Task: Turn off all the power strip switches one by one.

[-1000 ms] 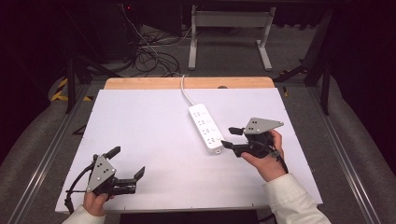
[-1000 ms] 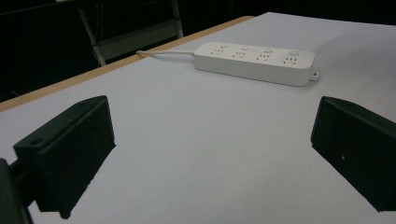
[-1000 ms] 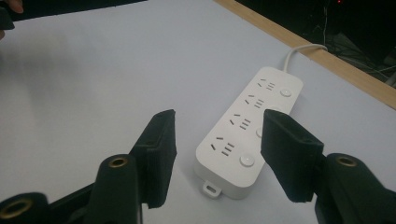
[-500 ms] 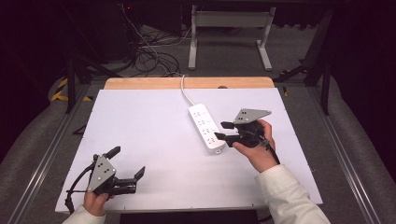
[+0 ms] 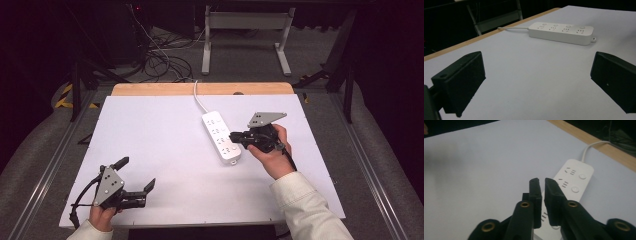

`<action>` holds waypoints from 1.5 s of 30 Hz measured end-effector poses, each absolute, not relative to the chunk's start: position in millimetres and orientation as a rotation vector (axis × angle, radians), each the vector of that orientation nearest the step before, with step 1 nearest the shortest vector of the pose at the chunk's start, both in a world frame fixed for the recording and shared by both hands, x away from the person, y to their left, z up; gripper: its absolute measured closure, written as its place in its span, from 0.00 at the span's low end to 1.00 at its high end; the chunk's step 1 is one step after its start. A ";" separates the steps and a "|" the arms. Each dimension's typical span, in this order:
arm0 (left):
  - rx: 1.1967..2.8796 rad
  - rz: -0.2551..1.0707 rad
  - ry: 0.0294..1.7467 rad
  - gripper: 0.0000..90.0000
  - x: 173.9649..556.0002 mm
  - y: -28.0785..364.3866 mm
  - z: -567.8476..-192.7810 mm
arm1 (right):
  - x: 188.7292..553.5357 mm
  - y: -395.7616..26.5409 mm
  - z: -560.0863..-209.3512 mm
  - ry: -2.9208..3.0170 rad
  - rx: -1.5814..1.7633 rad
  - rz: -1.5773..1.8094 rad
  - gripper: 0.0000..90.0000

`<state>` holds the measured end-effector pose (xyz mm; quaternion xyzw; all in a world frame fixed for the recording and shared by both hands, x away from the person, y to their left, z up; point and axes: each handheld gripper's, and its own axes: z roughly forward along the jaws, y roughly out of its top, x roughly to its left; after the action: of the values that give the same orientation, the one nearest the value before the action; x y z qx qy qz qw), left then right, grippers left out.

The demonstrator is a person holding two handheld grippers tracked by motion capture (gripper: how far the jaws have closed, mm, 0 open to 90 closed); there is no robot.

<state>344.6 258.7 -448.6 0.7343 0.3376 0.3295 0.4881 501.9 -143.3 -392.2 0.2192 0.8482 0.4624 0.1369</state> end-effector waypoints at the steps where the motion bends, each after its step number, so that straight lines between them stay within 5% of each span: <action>1: 1.785 0.802 0.820 0.00 344.6 258.7 -448.6 | 502.2 -143.2 -391.5 2.450 0.643 1.348 1.00; 45: 1.799 0.807 0.840 0.00 346.9 260.2 -449.7 | 548.8 -116.0 -431.4 2.732 0.952 0.799 1.00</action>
<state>346.9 260.2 -449.7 0.7370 0.3442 0.3307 0.4785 548.8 -116.0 -431.4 0.3165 0.9080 0.2654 0.0702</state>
